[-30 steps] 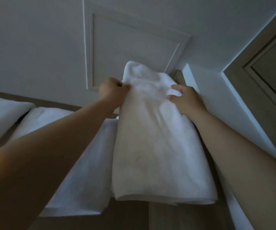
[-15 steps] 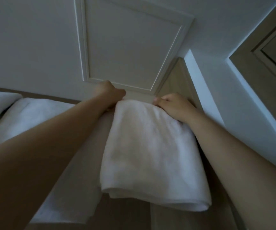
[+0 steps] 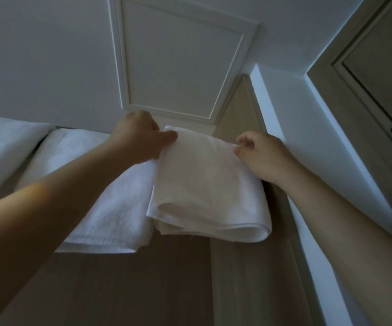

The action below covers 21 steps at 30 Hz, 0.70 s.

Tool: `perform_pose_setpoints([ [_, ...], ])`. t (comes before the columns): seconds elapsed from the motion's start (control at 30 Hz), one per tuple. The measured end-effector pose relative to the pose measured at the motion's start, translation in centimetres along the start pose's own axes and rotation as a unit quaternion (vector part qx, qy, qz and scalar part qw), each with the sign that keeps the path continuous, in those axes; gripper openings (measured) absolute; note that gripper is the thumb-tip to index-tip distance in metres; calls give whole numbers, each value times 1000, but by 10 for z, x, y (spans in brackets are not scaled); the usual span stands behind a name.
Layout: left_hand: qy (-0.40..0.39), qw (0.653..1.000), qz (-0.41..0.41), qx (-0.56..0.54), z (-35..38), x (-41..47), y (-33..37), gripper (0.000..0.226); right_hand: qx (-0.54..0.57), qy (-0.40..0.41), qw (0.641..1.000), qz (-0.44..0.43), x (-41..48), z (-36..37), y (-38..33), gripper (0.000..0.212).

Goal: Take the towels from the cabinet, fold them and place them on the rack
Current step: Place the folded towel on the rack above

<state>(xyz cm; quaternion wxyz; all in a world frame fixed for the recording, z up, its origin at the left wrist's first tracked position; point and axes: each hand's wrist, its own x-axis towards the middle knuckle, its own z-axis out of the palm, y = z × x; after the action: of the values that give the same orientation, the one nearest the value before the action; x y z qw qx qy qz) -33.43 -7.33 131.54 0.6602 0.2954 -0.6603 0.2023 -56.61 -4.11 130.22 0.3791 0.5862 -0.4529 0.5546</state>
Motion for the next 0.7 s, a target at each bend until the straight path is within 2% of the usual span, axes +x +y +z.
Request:
perform_pose_setpoints([
  [0.07, -41, 997, -55, -21, 0, -5, 1, 39, -57, -27, 998, 25, -9, -3, -3, 37],
  [0.13, -53, 995, -76, -48, 2, -3, 2, 35, -79, -39, 994, 60, -13, -5, -5, 36],
  [0.23, -27, 990, -84, -111, 8, 1, 2, 26, -84, -72, 987, 117, -15, -6, -7, 44],
  [0.3, -6, 981, -95, -168, 11, 6, 2, 34, -66, -81, 984, 142, -14, -5, -9, 52],
  [0.4, -4, 970, -112, -214, 13, 17, 4, 43, -10, -23, 986, 165, -10, -4, -14, 49],
  [0.57, 30, 968, -104, -225, 18, 31, 5, 28, 17, 42, 985, 165, 2, -7, -26, 38],
  [0.7, 71, 979, -54, -182, 30, 22, 3, 23, -1, 95, 988, 120, 7, -4, -29, 34],
])
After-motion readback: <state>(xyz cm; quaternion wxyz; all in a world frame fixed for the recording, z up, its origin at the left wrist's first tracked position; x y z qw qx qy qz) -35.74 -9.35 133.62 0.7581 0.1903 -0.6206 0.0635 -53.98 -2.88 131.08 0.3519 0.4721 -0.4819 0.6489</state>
